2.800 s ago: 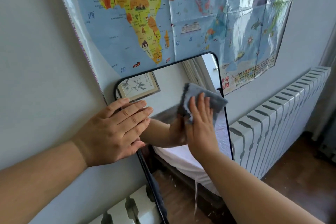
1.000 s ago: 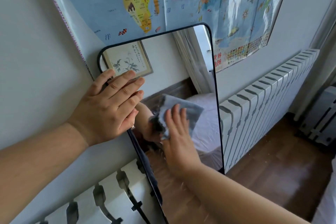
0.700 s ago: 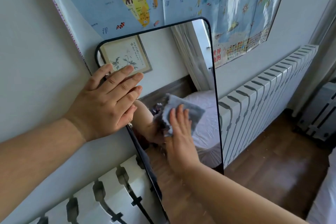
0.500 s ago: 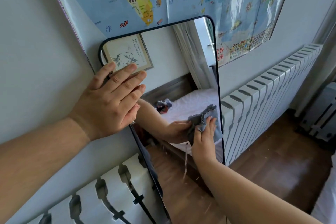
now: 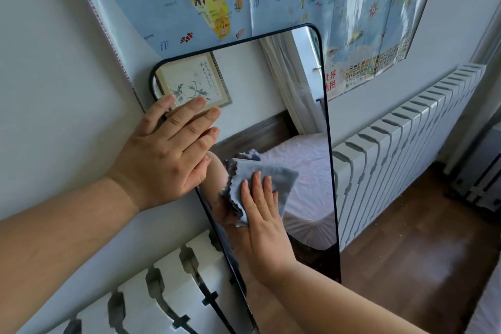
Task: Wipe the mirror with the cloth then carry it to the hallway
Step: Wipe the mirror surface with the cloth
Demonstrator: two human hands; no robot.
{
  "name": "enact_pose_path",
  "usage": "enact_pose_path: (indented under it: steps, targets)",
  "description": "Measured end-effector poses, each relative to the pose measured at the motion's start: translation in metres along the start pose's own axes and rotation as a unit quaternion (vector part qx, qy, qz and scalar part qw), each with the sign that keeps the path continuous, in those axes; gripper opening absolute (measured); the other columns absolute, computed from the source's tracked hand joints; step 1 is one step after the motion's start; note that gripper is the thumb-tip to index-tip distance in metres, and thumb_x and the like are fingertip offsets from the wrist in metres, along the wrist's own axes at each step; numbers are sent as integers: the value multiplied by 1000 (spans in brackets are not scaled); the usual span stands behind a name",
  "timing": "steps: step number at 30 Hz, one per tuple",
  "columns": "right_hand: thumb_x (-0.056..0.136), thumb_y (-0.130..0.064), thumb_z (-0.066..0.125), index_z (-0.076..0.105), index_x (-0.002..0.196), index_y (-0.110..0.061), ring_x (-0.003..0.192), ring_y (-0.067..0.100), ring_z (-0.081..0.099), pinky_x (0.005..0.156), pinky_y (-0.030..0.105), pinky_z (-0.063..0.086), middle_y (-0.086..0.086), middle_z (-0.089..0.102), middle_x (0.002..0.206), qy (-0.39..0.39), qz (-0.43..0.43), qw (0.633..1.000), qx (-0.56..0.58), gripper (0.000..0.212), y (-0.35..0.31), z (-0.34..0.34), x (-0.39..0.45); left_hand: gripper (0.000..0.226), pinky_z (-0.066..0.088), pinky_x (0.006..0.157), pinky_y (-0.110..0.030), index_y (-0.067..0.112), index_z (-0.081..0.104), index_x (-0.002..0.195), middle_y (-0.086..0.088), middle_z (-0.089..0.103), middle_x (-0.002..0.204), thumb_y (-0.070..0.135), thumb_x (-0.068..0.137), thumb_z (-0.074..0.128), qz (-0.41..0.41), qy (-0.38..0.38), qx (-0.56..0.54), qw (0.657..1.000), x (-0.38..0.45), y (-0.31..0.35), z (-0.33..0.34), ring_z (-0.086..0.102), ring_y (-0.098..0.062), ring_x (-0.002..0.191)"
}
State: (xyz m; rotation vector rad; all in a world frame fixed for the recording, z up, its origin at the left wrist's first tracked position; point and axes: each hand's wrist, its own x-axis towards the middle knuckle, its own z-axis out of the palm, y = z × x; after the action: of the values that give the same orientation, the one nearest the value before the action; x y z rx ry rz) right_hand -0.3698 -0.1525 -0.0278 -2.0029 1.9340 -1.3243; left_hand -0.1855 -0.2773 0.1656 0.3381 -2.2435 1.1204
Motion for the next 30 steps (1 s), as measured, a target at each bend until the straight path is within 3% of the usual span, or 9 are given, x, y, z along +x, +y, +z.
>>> enact_pose_path:
  steps: [3,6,9,14,17,21,24,27,30]
  targets:
    - [114,-32,34,-6,165,-51,164,6,-22,135,41,-9,-23,-26,176,17,157,982,104,68,18,5,-14,44,39,127,-71,8,75,140,-15,58,169,32,105,66,4,0,7,1000,0,0,0,50,-40,161]
    - [117,-27,36,-2,166,-44,162,1,-25,136,46,-1,-25,-26,173,30,272,948,165,65,25,3,-13,45,37,128,-70,7,75,141,-16,58,169,33,105,65,5,-2,10,1000,0,0,-2,50,-40,161]
    - [113,-40,32,-2,170,-44,162,2,-27,134,42,-10,-31,-31,171,-2,162,979,121,66,1,-4,-7,44,37,128,-71,7,75,141,-16,59,168,32,106,64,0,-7,9,1000,0,1,-2,51,-40,160]
    - [110,-33,46,3,173,-40,168,28,-11,135,50,-7,-8,-11,183,-15,-68,998,10,76,-29,-3,3,46,33,131,-69,6,73,143,-16,55,171,33,108,62,-2,-17,7,1000,-1,2,-2,47,-40,163]
    - [111,-30,49,3,173,-37,168,25,-14,134,43,-11,-8,-16,182,-21,-42,999,-16,78,-13,1,-5,45,33,131,-69,7,74,142,-15,56,171,33,107,63,-1,-15,10,1000,0,2,-2,48,-39,163]
    - [111,-46,34,-6,166,-48,162,7,-28,135,43,-9,-19,-31,173,-22,154,985,77,68,24,8,-25,45,35,130,-71,6,74,141,-16,57,170,33,106,64,-3,-14,17,1000,0,3,-2,48,-40,162]
    - [117,-32,38,-8,160,-52,161,3,-29,136,47,-1,-25,-33,169,1,259,956,135,66,34,10,-33,45,36,128,-73,6,74,141,-17,57,170,31,106,65,-10,-12,18,1000,0,5,-2,48,-40,162]
    - [116,-32,39,-6,163,-48,161,4,-29,136,45,-4,-28,-34,169,-20,218,967,128,67,19,8,-33,44,37,127,-74,5,75,140,-17,59,168,30,106,64,-13,-11,18,1000,2,8,-3,50,-41,160]
    - [109,-38,39,-4,170,-43,165,17,-25,132,46,-8,-21,-25,178,-53,45,995,75,74,-14,6,-30,44,36,128,-73,5,75,140,-17,59,168,31,106,63,-11,-20,23,999,1,8,-5,50,-41,161]
